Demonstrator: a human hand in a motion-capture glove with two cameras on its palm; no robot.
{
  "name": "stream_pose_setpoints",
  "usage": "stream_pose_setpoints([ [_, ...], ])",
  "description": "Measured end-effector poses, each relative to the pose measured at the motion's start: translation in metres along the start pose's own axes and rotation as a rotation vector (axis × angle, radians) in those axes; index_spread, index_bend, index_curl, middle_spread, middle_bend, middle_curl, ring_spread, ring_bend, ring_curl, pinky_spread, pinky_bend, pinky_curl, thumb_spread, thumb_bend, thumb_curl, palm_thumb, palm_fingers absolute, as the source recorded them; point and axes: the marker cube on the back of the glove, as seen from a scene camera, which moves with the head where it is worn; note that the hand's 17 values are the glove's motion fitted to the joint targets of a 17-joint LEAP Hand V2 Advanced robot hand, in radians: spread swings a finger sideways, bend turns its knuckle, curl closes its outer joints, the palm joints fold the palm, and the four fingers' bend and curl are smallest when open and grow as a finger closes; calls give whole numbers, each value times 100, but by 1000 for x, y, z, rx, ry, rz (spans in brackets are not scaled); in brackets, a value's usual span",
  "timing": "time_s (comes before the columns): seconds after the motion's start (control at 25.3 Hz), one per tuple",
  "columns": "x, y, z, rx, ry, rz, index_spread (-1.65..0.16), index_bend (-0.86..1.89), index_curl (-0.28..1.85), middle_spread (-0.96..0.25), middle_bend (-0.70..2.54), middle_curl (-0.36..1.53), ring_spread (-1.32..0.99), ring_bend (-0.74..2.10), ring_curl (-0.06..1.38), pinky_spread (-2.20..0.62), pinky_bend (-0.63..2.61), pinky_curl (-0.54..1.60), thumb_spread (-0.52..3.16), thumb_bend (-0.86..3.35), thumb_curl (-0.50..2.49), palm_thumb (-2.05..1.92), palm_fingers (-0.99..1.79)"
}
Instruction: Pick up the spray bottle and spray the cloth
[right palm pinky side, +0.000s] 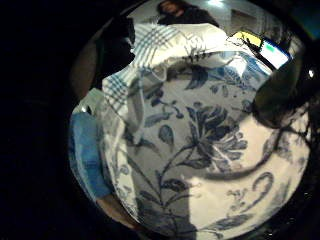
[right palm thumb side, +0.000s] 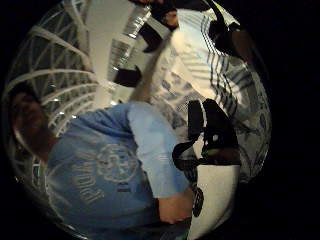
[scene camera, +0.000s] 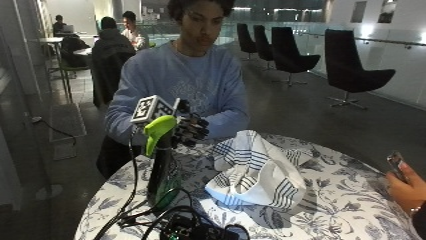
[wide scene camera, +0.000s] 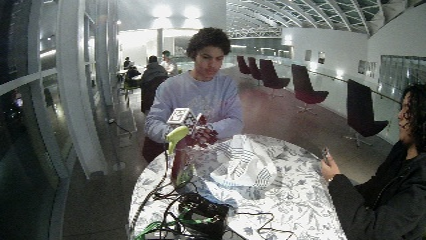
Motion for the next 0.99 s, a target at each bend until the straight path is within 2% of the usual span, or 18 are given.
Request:
stream_pose_setpoints([
  [0.2, 20, 17, -47, 309, -353, 114, -33, 27, 35, 0, 21, 28, 3, 19, 19, 20, 21, 26, 115, 30, 32, 69, 66],
  [0.36, 43, 23, -67, 546, -456, 120, -32, 25, 36, -1, 22, 30, 3, 19, 20, 21, 19, 26, 115, 26, 33, 68, 69],
  [0.59, 57, 42, -71, 500, -462, 136, -32, 22, 37, -2, 22, 32, 2, 19, 22, 20, 17, 27, 116, 21, 34, 68, 71],
  [0.99, 93, -8, -92, 659, -369, 286, -33, 10, 35, -2, 23, 35, 2, 21, 25, 20, 20, 29, 116, 14, 36, 70, 67],
])
